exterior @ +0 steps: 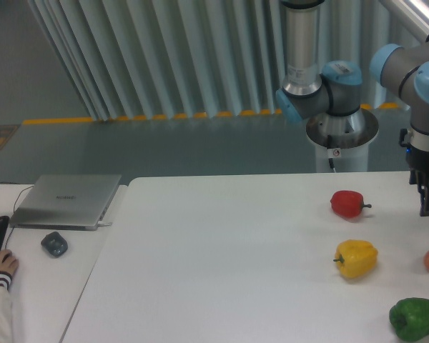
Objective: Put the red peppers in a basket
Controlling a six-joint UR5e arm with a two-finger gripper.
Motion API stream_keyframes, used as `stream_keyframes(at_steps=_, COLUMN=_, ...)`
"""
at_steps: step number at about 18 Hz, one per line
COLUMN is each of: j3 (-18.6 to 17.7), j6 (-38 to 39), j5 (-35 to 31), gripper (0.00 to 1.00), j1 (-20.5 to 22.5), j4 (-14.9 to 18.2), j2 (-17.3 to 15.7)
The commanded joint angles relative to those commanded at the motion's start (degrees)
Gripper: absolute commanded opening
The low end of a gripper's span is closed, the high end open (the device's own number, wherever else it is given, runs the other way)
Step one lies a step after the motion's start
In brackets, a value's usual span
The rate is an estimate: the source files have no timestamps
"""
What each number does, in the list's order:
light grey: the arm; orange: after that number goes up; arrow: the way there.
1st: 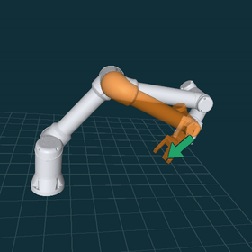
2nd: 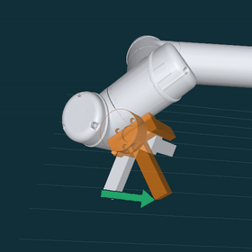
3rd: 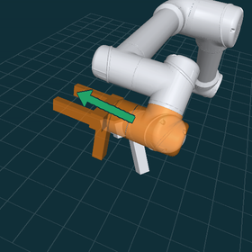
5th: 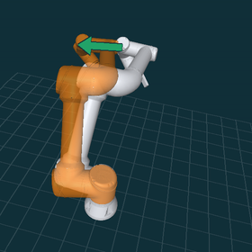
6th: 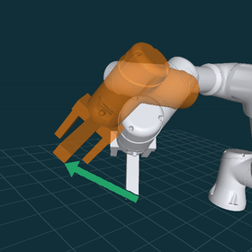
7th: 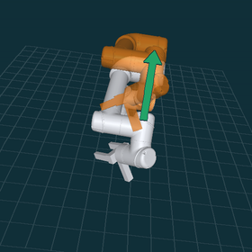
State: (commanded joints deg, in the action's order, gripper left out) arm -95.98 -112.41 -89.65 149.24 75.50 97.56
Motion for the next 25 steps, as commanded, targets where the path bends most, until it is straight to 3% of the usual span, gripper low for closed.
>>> stream_keyframes(at_steps=7, j3=-2.7, j6=-0.9, j5=-5.9, gripper=1.00, j1=-5.6, j4=0.6, j2=-1.2)
stream_keyframes(at_steps=12, j3=-3.0, j6=-0.9, j5=-6.6, gripper=1.00, j1=-5.9, j4=0.5, j2=-1.1)
stream_keyframes(at_steps=18, j3=-4.8, j6=-2.1, j5=-13.3, gripper=1.00, j1=-8.5, j4=0.6, j2=-1.4)
stream_keyframes(at_steps=25, j3=-7.6, j6=-2.1, j5=-18.5, gripper=1.00, j1=-17.8, j4=0.7, j2=-1.6)
